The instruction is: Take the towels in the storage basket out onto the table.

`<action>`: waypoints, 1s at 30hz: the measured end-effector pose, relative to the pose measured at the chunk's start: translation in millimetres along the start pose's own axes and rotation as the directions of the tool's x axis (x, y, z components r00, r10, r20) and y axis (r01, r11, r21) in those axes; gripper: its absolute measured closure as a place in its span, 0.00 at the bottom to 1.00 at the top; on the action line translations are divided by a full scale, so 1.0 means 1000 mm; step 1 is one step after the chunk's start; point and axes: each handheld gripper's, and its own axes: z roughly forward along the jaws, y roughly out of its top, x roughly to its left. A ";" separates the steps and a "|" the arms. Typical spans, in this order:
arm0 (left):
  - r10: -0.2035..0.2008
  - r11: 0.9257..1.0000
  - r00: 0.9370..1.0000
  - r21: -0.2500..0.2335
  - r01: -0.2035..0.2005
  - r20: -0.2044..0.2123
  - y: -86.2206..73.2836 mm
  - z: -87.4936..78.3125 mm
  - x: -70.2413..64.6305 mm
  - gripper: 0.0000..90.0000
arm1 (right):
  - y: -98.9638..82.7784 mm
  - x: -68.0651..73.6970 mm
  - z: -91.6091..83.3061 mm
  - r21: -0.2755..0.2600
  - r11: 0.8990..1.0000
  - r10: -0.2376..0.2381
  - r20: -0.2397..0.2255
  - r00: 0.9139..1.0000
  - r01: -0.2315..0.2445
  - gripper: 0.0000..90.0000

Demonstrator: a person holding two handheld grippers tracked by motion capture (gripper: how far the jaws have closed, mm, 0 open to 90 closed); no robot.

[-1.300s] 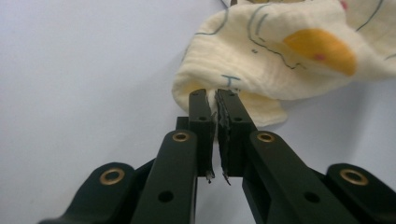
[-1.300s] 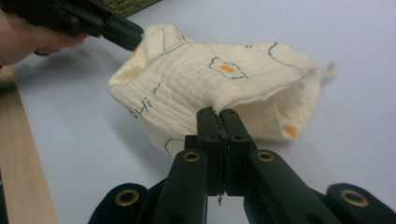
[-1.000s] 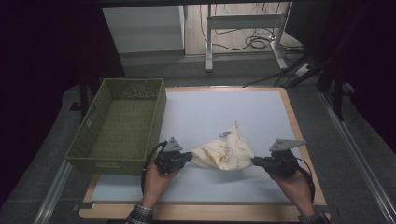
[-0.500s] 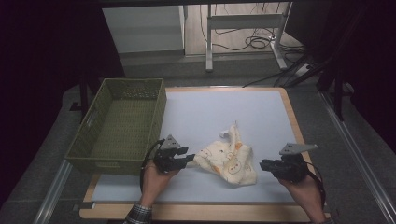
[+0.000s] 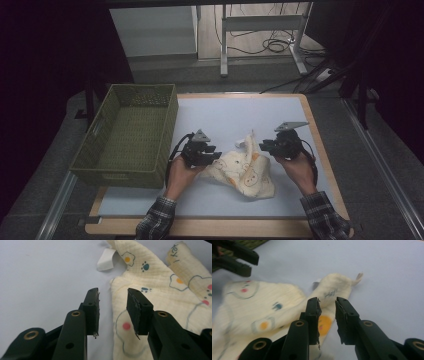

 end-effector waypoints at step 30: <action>0.111 0.990 0.978 -0.064 -0.124 -0.179 0.056 -0.014 0.008 0.91 | 0.017 -0.031 -0.009 -0.048 0.999 0.016 0.119 0.993 -0.010 0.99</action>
